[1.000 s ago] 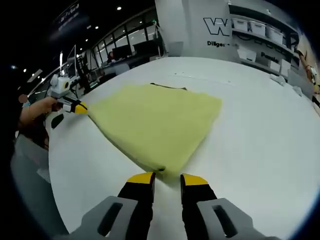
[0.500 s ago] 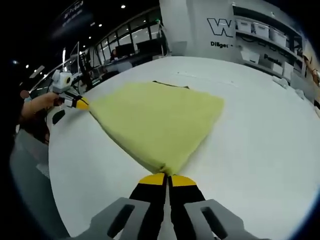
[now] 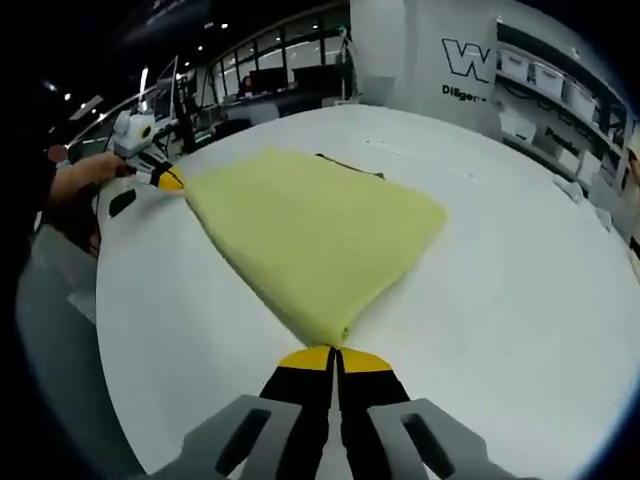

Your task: Fold the garment on the visible template until the final outline fits inside the template.

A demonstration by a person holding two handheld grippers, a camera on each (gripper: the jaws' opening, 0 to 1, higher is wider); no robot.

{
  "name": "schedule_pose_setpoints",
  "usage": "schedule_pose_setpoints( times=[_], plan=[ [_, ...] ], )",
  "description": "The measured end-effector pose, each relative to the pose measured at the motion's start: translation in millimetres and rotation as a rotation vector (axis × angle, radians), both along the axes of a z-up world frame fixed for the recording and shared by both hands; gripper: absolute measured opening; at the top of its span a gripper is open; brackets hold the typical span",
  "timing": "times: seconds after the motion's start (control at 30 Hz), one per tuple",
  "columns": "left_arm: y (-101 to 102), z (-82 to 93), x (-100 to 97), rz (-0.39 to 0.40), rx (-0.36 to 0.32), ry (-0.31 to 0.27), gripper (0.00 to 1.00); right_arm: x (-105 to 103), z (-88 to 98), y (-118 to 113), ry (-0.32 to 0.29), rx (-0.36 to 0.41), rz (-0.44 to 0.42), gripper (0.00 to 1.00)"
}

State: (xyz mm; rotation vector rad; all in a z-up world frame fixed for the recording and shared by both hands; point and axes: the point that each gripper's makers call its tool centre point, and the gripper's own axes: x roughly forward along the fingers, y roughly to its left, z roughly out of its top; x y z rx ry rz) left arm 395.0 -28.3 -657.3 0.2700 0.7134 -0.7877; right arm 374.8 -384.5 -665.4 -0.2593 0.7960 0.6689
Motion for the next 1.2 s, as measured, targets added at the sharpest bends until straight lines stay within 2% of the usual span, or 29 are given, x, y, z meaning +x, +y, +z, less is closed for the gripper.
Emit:
schedule_pose_setpoints(
  times=[0.1, 0.3, 0.63, 1.2],
  plan=[
    [-2, 0.8, -2.4, -0.067, 0.045, -0.021, 0.0, -2, -2.0, 1, 0.01, -0.001, -0.003, 0.0],
    [-2, 2.8, -5.5, -0.127, 0.079, -0.032, 0.0, -3, -0.5, 1, 0.014, 0.007, -0.014, 0.0],
    [0, -0.4, -16.4, -0.132, 0.088, -0.017, 0.0, -11, -0.6, -3, 0.028, 0.007, -0.023, 0.0],
    [6, -1.6, -48.3, -0.108, 0.062, 0.011, 0.0, -41, -2.7, -2, 0.054, 0.014, -0.019, 0.0]
  ],
)
